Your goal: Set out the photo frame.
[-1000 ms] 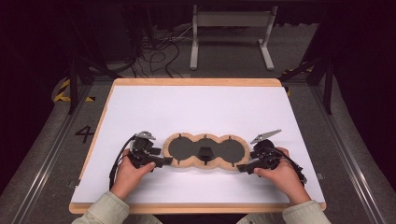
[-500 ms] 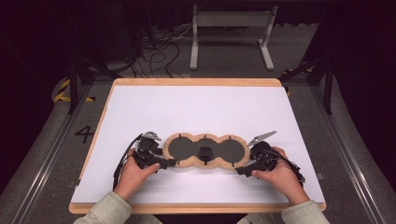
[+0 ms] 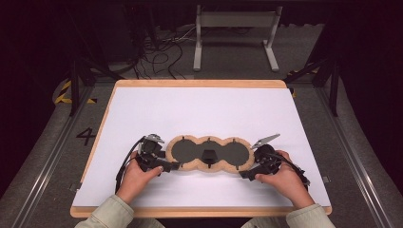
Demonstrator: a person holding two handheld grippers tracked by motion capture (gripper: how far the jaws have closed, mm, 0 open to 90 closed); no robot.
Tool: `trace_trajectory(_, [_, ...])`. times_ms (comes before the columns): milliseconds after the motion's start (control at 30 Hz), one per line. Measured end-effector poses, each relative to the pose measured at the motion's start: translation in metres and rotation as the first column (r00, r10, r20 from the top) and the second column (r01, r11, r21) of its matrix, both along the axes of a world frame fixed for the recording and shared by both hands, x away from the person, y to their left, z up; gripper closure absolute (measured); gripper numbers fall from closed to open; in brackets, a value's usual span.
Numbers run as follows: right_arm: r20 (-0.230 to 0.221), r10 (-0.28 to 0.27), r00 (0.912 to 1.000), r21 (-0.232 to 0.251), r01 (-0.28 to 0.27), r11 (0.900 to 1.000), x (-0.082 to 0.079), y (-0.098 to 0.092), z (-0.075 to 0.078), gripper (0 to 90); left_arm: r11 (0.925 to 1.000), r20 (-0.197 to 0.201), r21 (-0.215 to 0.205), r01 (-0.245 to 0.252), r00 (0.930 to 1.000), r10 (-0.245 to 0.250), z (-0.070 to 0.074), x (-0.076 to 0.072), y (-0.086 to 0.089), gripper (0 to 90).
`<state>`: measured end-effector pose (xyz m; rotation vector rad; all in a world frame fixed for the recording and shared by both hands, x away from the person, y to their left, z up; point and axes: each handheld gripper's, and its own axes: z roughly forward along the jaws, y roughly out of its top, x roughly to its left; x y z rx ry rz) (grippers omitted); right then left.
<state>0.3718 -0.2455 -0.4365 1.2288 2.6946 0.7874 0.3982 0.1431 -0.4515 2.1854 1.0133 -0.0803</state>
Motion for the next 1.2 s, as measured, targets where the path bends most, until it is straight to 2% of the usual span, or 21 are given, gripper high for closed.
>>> trace_trajectory(167, [0.008,0.006,0.9999,-0.02,-0.006,1.0,-0.001,0.003,-0.001,11.4,1.0,-0.006,0.0,-0.008,1.0,0.008,0.0,-0.001,-0.001,18.6])
trace_trajectory(200, [0.017,0.013,0.9998,-0.037,-0.012,0.999,-0.002,0.004,-0.001,12.0,1.0,-0.006,0.0,-0.009,0.9999,0.009,0.0,-0.001,-0.001,18.7])
trace_trajectory(233, [0.033,0.026,0.9991,-0.08,-0.024,0.996,-0.003,0.008,-0.001,13.0,0.9999,-0.003,-0.001,-0.011,0.9999,0.011,0.0,-0.001,-0.001,18.8])
trace_trajectory(300, [0.04,0.028,0.9988,-0.095,-0.024,0.995,-0.004,0.009,0.0,14.0,0.9999,-0.014,-0.003,-0.016,0.9998,0.016,0.001,-0.001,-0.001,18.8])
trace_trajectory(333, [0.047,0.026,0.9986,-0.107,-0.021,0.994,-0.004,0.01,0.0,14.3,0.9999,-0.005,-0.003,-0.015,0.9999,0.015,0.001,0.0,-0.001,19.0])
trace_trajectory(400, [0.049,0.014,0.9987,-0.104,-0.009,0.995,-0.004,0.01,0.0,16.1,0.9996,-0.015,-0.012,-0.026,0.9996,0.026,0.001,0.0,0.0,19.7])
trace_trajectory(533, [0.027,-0.005,0.9996,-0.065,0.007,0.998,-0.003,0.006,0.002,17.2,0.9996,-0.014,-0.016,-0.022,0.9997,0.022,0.002,0.002,0.0,20.8])
trace_trajectory(667, [0.013,-0.008,0.9999,-0.052,0.008,0.999,-0.003,0.004,0.003,17.2,0.9995,-0.013,-0.02,-0.025,0.9996,0.025,0.003,0.001,0.0,21.1])
trace_trajectory(800, [-0.004,-0.016,0.9999,-0.034,0.015,0.999,-0.002,0.001,0.004,17.3,0.9985,0.002,-0.047,-0.029,0.9996,0.029,0.007,-0.001,0.002,21.3])
trace_trajectory(867, [-0.007,-0.02,0.9998,0.001,0.02,1.0,-0.002,-0.002,0.005,17.3,0.9966,0.013,-0.075,-0.033,0.9994,0.034,0.011,-0.001,0.005,21.4])
trace_trajectory(967, [-0.001,-0.026,0.9997,0.023,0.026,0.999,-0.002,-0.004,0.007,17.7,0.9955,0.016,-0.089,-0.034,0.9993,0.035,0.012,-0.002,0.006,21.4])
trace_trajectory(1033, [0.0,-0.025,0.9997,0.029,0.025,0.999,-0.002,-0.005,0.008,17.7,0.9959,0.019,-0.084,-0.034,0.9992,0.035,0.012,-0.001,0.006,21.5])
trace_trajectory(1067, [-0.009,-0.022,0.9997,0.053,0.023,0.998,-0.001,-0.008,0.008,17.7,0.9966,0.016,-0.077,-0.031,0.9993,0.032,0.011,-0.001,0.005,21.5])
trace_trajectory(1100, [-0.015,-0.024,0.9996,0.06,0.024,0.998,0.0,-0.009,0.008,18.9,0.9987,0.025,-0.038,-0.033,0.9991,0.034,0.01,-0.002,0.002,22.0])
trace_trajectory(1133, [-0.015,-0.024,0.9996,0.06,0.024,0.998,0.0,-0.009,0.008,18.9,0.9987,0.025,-0.038,-0.033,0.9991,0.034,0.01,-0.002,0.002,27.4])
trace_trajectory(1167, [-0.021,-0.038,0.9991,0.076,0.04,0.996,0.0,-0.011,0.008,20.1,0.9988,0.047,-0.003,-0.048,0.9977,0.048,0.009,-0.004,0.0,27.4])
trace_trajectory(1200, [-0.024,-0.042,0.9988,0.085,0.044,0.995,0.0,-0.013,0.008,20.3,0.9988,0.059,0.018,-0.047,0.9972,0.045,0.009,-0.004,-0.001,32.6])
